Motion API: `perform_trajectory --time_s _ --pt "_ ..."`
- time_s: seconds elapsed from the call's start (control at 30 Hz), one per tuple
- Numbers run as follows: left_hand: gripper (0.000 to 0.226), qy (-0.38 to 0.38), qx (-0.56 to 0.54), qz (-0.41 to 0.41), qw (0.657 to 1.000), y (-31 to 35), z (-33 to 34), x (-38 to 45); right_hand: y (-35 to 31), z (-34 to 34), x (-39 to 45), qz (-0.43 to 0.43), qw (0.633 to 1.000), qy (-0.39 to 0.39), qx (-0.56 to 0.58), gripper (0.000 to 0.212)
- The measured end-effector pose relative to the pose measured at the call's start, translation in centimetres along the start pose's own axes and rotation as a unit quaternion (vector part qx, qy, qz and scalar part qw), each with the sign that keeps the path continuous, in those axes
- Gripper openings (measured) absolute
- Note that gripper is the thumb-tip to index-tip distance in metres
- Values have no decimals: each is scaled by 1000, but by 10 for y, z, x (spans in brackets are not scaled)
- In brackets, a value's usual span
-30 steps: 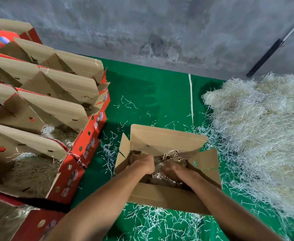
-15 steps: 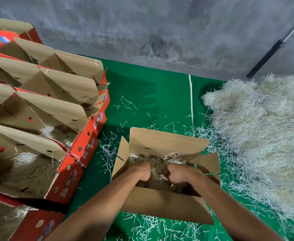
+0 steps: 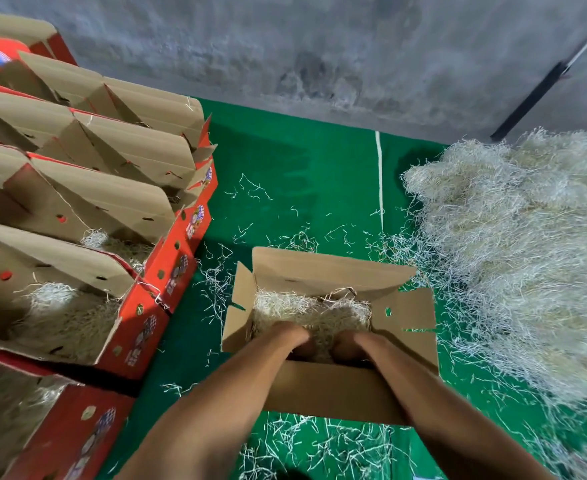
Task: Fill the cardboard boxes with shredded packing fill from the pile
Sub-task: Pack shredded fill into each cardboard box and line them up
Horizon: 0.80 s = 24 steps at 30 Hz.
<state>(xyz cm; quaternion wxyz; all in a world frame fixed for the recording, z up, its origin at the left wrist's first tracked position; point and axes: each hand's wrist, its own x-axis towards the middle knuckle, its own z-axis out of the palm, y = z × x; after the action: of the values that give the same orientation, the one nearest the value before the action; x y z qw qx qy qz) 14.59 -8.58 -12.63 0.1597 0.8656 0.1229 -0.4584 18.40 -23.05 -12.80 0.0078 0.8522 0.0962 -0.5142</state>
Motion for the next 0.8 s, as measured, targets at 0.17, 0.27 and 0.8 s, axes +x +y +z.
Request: perform_trajectory --time_s 0.17,0.27,0.8 --pt "45 84 -17 0 996 9 -16 -2 3 -11 -2 -2 995 92 -31 42" --pt "43 123 18 -15 992 7 -19 -5 0 -23 -8 -10 975 219 -25 46" --pt "26 259 19 -44 965 -8 -25 -5 -5 -20 -3 -24 961 176 211 50"
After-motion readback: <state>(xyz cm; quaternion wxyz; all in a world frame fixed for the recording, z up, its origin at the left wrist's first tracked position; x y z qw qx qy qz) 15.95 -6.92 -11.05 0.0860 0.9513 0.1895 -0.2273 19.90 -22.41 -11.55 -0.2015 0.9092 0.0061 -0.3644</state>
